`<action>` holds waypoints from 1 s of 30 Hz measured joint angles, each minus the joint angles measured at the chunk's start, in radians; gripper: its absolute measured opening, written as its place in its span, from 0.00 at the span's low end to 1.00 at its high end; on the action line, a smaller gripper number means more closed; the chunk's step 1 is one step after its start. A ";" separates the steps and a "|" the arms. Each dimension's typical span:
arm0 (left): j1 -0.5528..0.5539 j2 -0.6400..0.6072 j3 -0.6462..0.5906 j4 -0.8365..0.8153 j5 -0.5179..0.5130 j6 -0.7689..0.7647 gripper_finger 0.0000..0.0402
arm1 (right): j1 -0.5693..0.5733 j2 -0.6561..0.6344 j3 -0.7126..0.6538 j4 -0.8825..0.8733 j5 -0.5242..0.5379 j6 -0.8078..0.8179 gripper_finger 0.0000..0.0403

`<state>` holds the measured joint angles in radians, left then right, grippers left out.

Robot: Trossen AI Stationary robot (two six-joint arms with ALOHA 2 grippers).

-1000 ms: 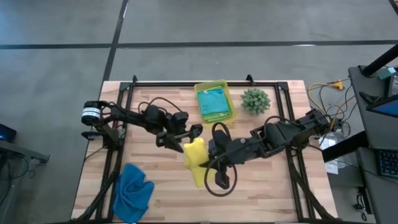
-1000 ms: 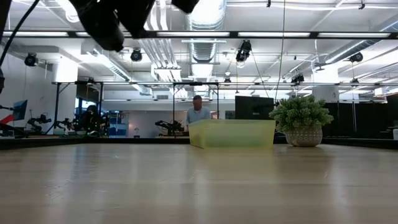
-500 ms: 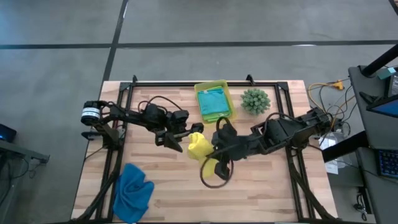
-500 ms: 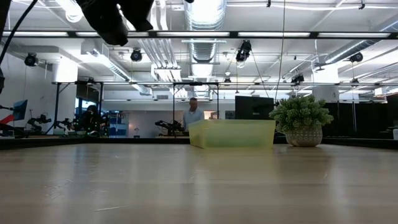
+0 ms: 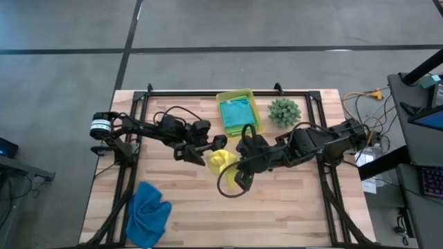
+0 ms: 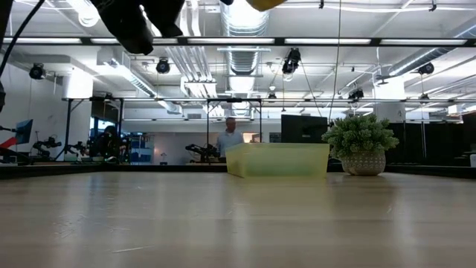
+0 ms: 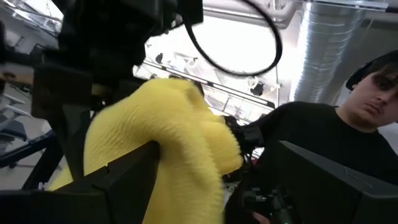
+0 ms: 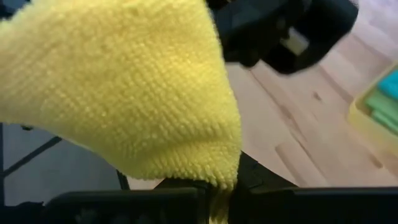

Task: Fold microfiber towels
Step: Put the yellow microfiber cloth into the yellow bin

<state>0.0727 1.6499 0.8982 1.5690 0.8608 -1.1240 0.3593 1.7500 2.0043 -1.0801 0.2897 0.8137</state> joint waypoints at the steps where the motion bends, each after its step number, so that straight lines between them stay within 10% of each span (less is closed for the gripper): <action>1: 0.000 -0.001 0.000 -0.001 -0.007 0.000 0.77 | 0.000 0.000 -0.001 -0.008 0.000 0.017 0.03; 22: 0.013 -0.015 0.087 -0.229 -0.077 0.100 0.77 | -0.020 0.000 -0.009 -0.126 -0.001 0.316 0.03; 30: -0.011 -0.054 0.162 -0.576 -0.077 0.387 0.77 | -0.034 0.000 -0.010 -0.148 0.000 0.365 0.03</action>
<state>0.0613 1.5958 1.0601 0.9930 0.7835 -0.7374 0.3255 1.7500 1.9945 -1.2283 0.2893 1.1790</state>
